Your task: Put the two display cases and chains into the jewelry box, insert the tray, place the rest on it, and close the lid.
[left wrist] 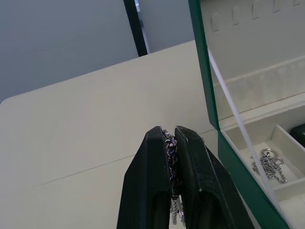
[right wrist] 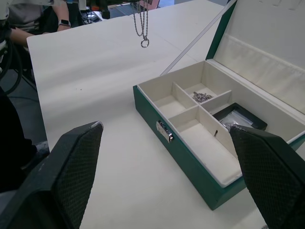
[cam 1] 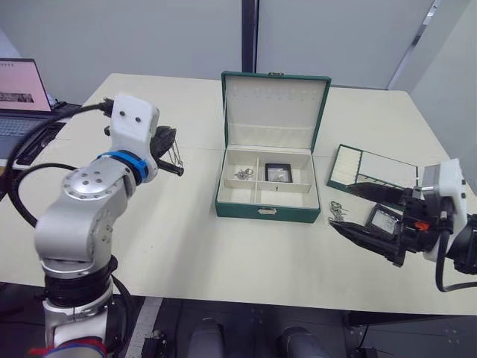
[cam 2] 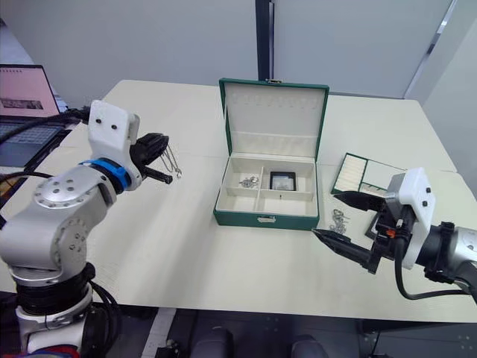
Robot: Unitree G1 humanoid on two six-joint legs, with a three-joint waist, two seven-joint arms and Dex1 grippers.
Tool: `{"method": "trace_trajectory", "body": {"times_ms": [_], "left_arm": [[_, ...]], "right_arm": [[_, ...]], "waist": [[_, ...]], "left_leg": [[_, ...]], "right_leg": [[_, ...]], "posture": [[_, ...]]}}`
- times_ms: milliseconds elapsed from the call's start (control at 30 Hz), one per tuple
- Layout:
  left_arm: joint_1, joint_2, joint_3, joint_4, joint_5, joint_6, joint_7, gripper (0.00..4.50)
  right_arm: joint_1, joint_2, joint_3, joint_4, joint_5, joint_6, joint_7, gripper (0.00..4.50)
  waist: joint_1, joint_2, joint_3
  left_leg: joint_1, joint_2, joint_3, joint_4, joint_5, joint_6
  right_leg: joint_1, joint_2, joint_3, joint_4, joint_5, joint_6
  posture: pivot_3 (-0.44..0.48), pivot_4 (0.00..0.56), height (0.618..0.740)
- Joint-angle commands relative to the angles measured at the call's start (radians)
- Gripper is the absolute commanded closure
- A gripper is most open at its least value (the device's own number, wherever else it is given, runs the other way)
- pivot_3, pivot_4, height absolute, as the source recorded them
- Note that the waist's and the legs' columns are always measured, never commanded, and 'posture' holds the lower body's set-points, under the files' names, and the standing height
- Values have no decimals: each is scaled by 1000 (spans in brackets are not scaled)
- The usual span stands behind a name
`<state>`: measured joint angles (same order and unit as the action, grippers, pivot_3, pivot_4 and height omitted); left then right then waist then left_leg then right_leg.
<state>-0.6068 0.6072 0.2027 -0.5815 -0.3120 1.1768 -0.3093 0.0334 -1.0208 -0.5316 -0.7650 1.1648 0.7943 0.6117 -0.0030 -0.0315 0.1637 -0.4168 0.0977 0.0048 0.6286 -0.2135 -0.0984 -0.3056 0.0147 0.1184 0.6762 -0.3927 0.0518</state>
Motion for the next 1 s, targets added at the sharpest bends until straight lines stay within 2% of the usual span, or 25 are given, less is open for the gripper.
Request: {"method": "trace_trajectory", "body": {"times_ms": [33,267,467,700,1000], "left_arm": [[-56,52,19,-78,-70,111,-51,4490],[-184,125,8,-112,-197,297,-131,4490],[-264,133,-11,-108,-264,362,-165,4490],[-293,89,-67,-52,-267,302,-155,4490],[-227,47,-164,46,-236,119,-175,4490]], "right_arm": [[2,-14,-77,21,69,10,21,0],[1,-32,-106,53,128,32,48,0],[-7,-30,-95,44,125,30,28,0],[-28,-35,-76,35,130,35,-9,0],[-1,-24,-78,13,129,43,-56,0]], "waist": [[0,0,0],[0,-3,3],[0,-4,4],[0,-4,4],[0,-4,4]], "left_leg": [[0,0,0,0,0,0],[0,0,0,0,0,1],[0,0,0,0,0,0],[0,0,0,0,0,0],[0,0,0,0,0,0]], "right_leg": [[0,0,0,0,0,0],[0,0,0,0,0,0],[0,0,0,0,0,0],[0,0,0,-1,0,0],[0,0,0,-1,0,0]], "posture": [[0,150,740],[0,150,740],[0,150,740],[0,150,740],[0,150,740]]}}
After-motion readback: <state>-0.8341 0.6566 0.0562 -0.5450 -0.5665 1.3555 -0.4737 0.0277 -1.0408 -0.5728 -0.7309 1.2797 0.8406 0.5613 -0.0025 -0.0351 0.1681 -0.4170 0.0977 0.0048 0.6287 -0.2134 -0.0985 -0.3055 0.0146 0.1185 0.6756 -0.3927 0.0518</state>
